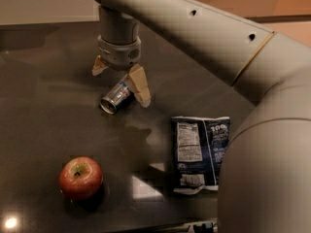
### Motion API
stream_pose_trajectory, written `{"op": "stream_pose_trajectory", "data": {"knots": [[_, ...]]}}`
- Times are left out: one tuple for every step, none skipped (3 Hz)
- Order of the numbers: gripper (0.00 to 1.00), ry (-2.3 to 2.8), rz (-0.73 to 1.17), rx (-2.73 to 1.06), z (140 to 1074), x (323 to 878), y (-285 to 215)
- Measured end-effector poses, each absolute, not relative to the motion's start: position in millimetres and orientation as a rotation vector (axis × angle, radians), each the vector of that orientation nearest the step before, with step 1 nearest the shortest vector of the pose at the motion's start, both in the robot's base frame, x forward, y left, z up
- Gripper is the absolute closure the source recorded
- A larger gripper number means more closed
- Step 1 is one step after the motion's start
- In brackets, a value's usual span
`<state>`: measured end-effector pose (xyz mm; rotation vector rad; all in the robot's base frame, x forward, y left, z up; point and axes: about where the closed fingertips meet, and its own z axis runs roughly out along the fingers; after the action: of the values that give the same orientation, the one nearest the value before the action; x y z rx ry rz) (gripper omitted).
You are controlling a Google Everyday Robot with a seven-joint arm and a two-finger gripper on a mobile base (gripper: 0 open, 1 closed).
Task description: Pick redbull can
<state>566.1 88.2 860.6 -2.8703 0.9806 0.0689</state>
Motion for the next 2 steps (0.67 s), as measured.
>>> {"op": "stream_pose_trajectory", "data": {"knots": [[0.15, 0.904, 0.066, -2.925, 849.5, 565.1, 91.0], [0.39, 0.867, 0.062, -2.953, 845.4, 567.2, 89.5]]}}
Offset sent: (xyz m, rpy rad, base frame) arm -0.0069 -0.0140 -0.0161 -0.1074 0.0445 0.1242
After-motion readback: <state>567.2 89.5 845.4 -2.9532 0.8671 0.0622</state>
